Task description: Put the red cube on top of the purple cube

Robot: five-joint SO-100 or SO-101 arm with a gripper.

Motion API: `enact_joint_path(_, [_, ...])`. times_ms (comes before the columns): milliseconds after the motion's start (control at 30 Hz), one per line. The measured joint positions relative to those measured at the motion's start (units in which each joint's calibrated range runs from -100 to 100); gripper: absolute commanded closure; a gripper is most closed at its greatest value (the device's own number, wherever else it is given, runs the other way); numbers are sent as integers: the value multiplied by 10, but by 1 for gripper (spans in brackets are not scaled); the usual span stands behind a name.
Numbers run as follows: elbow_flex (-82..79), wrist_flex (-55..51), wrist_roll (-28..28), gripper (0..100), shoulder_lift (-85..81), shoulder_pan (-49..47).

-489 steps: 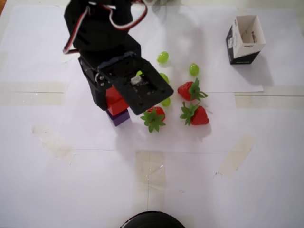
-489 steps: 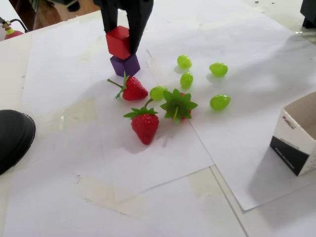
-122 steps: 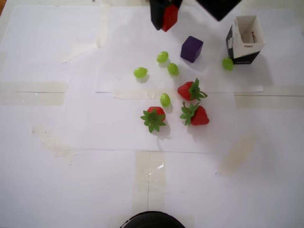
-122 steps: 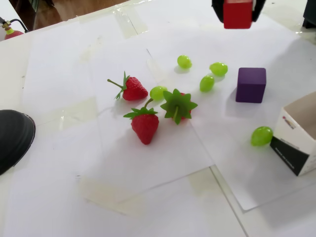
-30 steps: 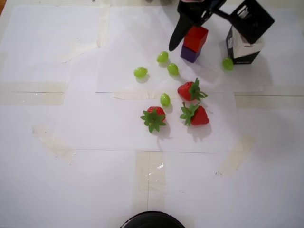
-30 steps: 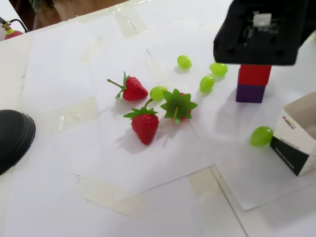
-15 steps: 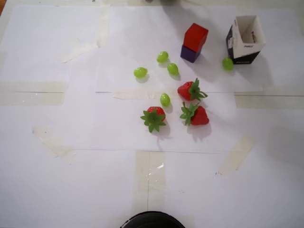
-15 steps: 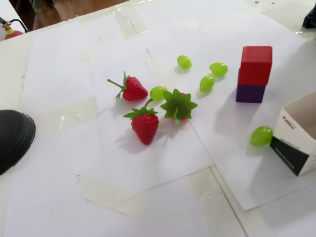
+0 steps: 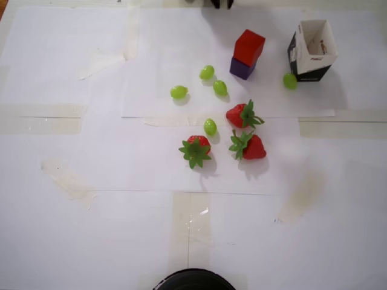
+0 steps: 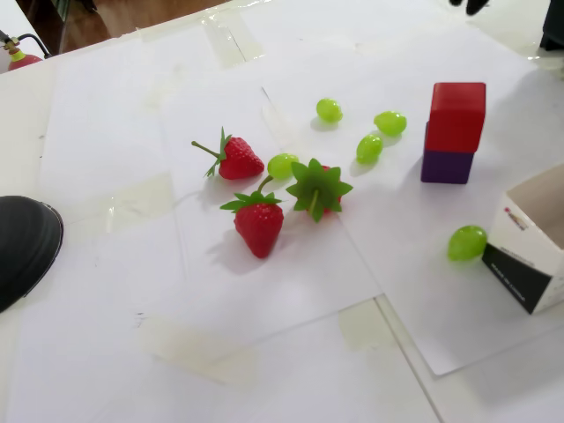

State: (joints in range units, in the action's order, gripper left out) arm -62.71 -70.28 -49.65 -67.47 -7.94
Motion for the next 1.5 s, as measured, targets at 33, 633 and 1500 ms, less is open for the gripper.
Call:
enact_joint_path(33, [-25,3,0,100,-30,7])
enact_joint_path(633, [-347,197,-7,100,-293,55])
enact_joint_path(1500, [-373,12,33,100,-302,73])
